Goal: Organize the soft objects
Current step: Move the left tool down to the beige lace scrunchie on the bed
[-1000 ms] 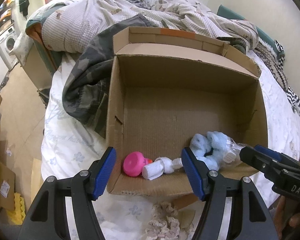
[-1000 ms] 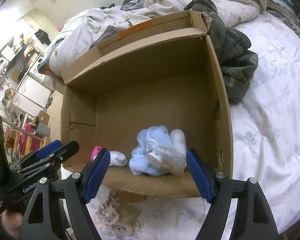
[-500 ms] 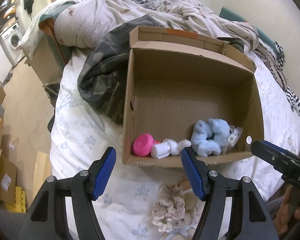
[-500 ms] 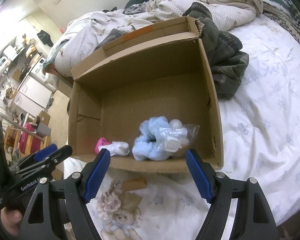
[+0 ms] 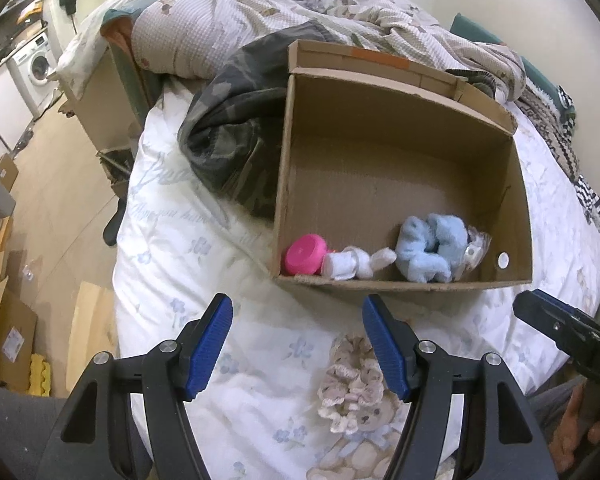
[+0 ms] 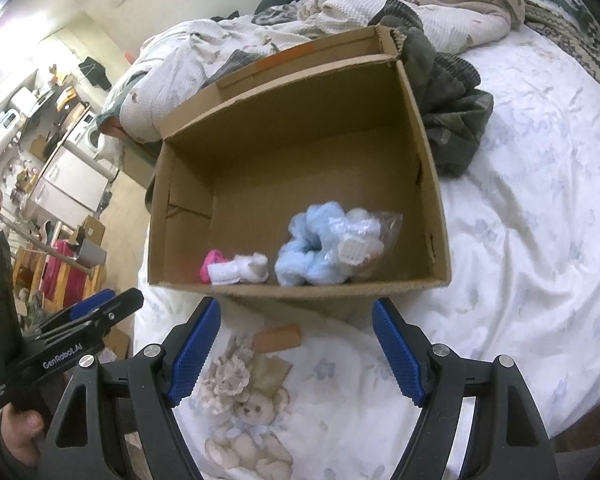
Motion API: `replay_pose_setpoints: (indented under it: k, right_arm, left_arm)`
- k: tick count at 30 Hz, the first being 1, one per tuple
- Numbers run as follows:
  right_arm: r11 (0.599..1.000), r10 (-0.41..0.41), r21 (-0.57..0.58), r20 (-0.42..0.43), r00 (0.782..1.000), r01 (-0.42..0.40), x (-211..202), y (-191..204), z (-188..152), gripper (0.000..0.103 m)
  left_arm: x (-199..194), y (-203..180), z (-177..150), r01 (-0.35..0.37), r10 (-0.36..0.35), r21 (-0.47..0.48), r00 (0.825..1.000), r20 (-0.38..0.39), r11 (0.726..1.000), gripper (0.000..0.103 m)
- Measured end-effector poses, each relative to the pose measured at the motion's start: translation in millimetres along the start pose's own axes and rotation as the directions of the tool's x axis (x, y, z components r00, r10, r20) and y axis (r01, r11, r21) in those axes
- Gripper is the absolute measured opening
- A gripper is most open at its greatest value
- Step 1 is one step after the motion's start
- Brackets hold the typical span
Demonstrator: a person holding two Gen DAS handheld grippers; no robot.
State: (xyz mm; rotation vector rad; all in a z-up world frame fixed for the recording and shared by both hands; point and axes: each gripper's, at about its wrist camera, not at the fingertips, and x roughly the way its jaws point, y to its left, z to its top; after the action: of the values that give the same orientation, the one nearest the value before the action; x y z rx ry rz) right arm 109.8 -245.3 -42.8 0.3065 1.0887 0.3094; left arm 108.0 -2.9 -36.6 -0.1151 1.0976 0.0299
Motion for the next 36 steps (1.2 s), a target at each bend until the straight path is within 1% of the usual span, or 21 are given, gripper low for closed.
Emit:
replay_pose_setpoints:
  k: [5, 7, 9, 11, 12, 14, 15, 16, 17, 18, 20, 23, 25, 30, 32, 33, 34, 35, 36]
  right_arm:
    - [1.000, 0.021, 0.011, -0.023, 1.000, -0.021, -0.6, 1.4, -14.3, 0.083]
    - [1.000, 0.023, 0.010, -0.037, 0.999, -0.022, 0.9, 1.2, -19.2, 0.083]
    - [1.000, 0.009, 0.000, -0.053, 0.999, -0.009, 4.8, 2.0, -22.6, 0.083]
    - [1.000, -0.008, -0.004, -0.070, 0.998, 0.008, 9.7, 1.3, -23.4, 0.083]
    - [1.000, -0.014, 0.000, -0.078, 0.997, 0.014, 12.0, 0.2, -23.4, 0.083]
    - [1.000, -0.020, 0.014, -0.089, 0.996, 0.021, 14.7, -2.3, -24.1, 0.083]
    - [0.999, -0.023, 0.021, -0.094, 0.995, 0.025, 16.1, -3.4, -24.3, 0.083]
    - [0.999, -0.024, 0.026, -0.097, 0.995, 0.027, 17.2, -4.2, -24.6, 0.083]
    - [0.999, -0.026, 0.028, -0.100, 0.995, 0.029, 18.4, -4.5, -24.5, 0.083]
    - [0.999, -0.029, 0.026, -0.103, 0.994, 0.032, 19.5, -4.4, -24.4, 0.083]
    - [0.999, -0.038, 0.022, -0.109, 0.993, 0.040, 21.9, -4.4, -24.4, 0.083]
    - [0.999, -0.042, 0.023, -0.121, 0.992, 0.045, 26.0, -4.3, -23.9, 0.083]
    - [0.999, -0.043, 0.026, -0.126, 0.991, 0.047, 28.8, -4.3, -23.4, 0.083]
    - [0.998, -0.042, 0.035, -0.132, 0.990, 0.047, 30.5, -6.0, -23.2, 0.083]
    - [0.998, -0.040, 0.044, -0.135, 0.990, 0.046, 30.5, -7.8, -23.0, 0.083]
    - [0.998, -0.041, 0.045, -0.137, 0.990, 0.048, 31.1, -8.3, -22.9, 0.083]
    - [0.998, -0.044, 0.044, -0.139, 0.989, 0.050, 31.7, -8.6, -22.7, 0.083]
    - [0.998, -0.046, 0.043, -0.140, 0.989, 0.053, 32.3, -9.0, -22.7, 0.083]
    - [0.998, -0.047, 0.044, -0.141, 0.989, 0.054, 32.5, -9.4, -22.4, 0.083]
  left_arm:
    - [2.0, 9.2, -11.4, -0.007, 0.006, -0.024, 1.000, -0.017, 1.000, 0.065]
    - [3.2, 12.2, -14.3, 0.004, -0.005, -0.030, 1.000, -0.021, 1.000, 0.065]
    - [7.4, 13.2, -16.6, 0.012, -0.013, -0.025, 0.999, -0.041, 1.000, 0.065]
    - [15.3, 12.4, -19.4, 0.021, -0.023, -0.018, 0.997, -0.079, 1.000, 0.065]
    - [21.1, 12.2, -22.1, 0.035, -0.037, -0.021, 0.993, -0.110, 0.999, 0.065]
    - [33.6, 9.9, -29.2, 0.071, -0.076, -0.035, 0.981, -0.180, 0.997, 0.065]
    - [41.7, 7.6, -33.2, 0.087, -0.094, -0.041, 0.971, -0.220, 0.995, 0.064]
    - [50.5, 3.6, -38.5, 0.092, -0.099, -0.038, 0.960, -0.261, 0.995, 0.064]
    - [54.8, -0.1, -41.4, 0.086, -0.090, -0.027, 0.957, -0.277, 0.996, 0.064]
    - [59.4, -5.4, -44.8, 0.079, -0.079, -0.010, 0.954, -0.290, 0.997, 0.064]
    - [63.5, -13.8, -47.0, 0.095, -0.089, 0.007, 0.950, -0.300, 0.995, 0.064]
    - [65.2, -26.9, -46.1, 0.142, -0.132, 0.012, 0.945, -0.298, 0.990, 0.064]
    - [70.2, -35.8, -46.2, 0.184, -0.172, 0.008, 0.932, -0.319, 0.983, 0.064]
    - [94.7, -47.0, -39.4, 0.215, -0.199, 0.005, 0.913, -0.356, 0.977, 0.064]
    - [103.6, -47.4, -34.3, 0.213, -0.201, -0.006, 0.913, -0.354, 0.977, 0.060]
    - [107.9, -46.9, -32.5, 0.209, -0.199, -0.010, 0.912, -0.359, 0.978, 0.047]
    - [111.2, -46.0, -32.1, 0.209, -0.200, -0.017, 0.908, -0.369, 0.978, 0.030]
    - [113.3, -45.1, -32.6, 0.211, -0.206, -0.027, 0.903, -0.377, 0.977, 0.024]
    - [114.3, -44.5, -33.6, 0.217, -0.215, -0.039, 0.898, -0.384, 0.975, 0.023]
